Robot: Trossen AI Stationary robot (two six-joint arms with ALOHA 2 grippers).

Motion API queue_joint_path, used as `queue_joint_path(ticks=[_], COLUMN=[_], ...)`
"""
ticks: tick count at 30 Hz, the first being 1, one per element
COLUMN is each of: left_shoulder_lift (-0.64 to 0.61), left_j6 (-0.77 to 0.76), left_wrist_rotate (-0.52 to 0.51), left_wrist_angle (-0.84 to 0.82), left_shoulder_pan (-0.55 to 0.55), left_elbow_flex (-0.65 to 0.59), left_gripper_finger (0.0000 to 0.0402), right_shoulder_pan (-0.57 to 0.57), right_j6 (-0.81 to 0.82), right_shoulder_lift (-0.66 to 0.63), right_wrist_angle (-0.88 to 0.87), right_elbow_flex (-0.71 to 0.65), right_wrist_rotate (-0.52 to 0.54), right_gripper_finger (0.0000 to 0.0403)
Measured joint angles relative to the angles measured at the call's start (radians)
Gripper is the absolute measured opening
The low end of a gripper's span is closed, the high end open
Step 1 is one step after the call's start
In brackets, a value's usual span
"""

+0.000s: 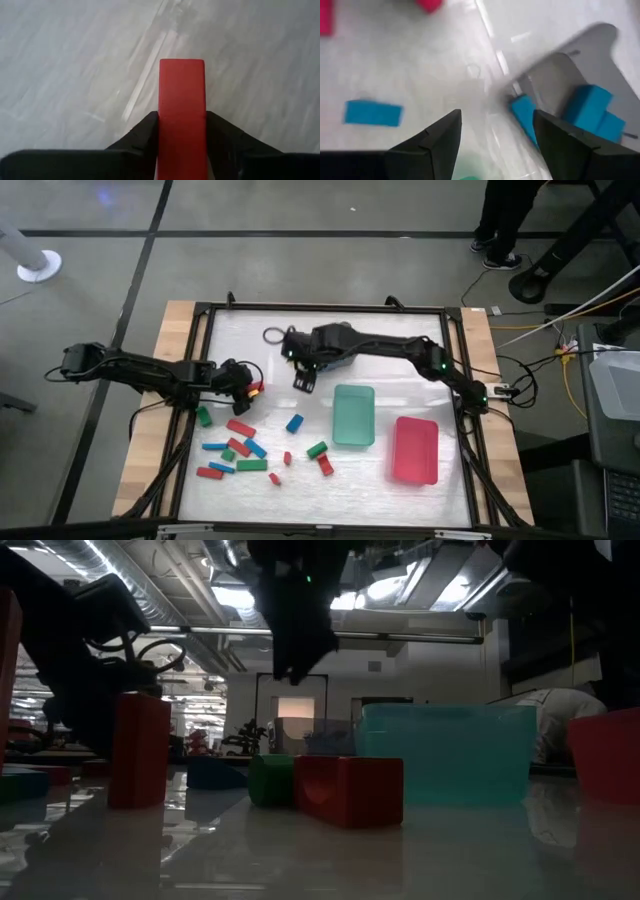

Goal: Sort blocks
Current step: Put the red block into the pink bin

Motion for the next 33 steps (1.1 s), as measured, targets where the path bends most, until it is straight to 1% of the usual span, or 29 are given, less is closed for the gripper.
queue_joint_path(ticks=[3,5,7,13,15,20,23,27,31,33], left_shoulder_lift=[-0.001,0.001,-0.001,-0.005,-0.004,-0.005,-0.005,-0.005,-0.005,-0.005], left_j6=[0.01,0.026,0.04,0.054,0.046,-0.014,-0.044,-0.076,-0.071,-0.072], left_wrist_rotate=[0.006,0.044,0.112,0.346,0.421,0.578,0.644,0.673,0.674,0.674], left_wrist_angle=[0.018,0.07,0.137,0.341,0.411,0.607,0.696,0.756,0.757,0.765], left_shoulder_pan=[-0.001,0.0,-0.002,-0.001,-0.001,-0.002,-0.002,-0.015,-0.043,-0.056], left_elbow_flex=[0.001,-0.001,-0.001,-0.001,-0.001,-0.001,0.0,0.001,0.001,0.001], left_gripper_finger=[0.0113,0.0113,0.0113,0.0113,0.0113,0.0114,0.0115,0.0114,0.0116,0.0116], right_shoulder_pan=[0.06,0.102,0.147,0.277,0.31,0.354,0.363,0.362,0.359,0.359], right_j6=[-0.021,-0.053,-0.098,-0.227,-0.265,-0.342,-0.381,-0.401,-0.434,-0.452], right_shoulder_lift=[0.0,0.0,0.004,0.01,0.01,0.013,0.017,0.017,0.017,0.017], right_wrist_angle=[0.008,0.008,0.015,0.054,0.088,0.206,0.257,0.293,0.314,0.327], right_elbow_flex=[-0.001,-0.001,-0.001,-0.002,-0.002,-0.002,-0.003,-0.002,-0.002,-0.002], right_wrist_rotate=[0.023,0.069,0.133,0.396,0.444,0.453,0.452,0.442,0.432,0.409], right_gripper_finger=[0.0245,0.0245,0.0245,0.0245,0.0245,0.0245,0.0245,0.0245,0.0245,0.0245])
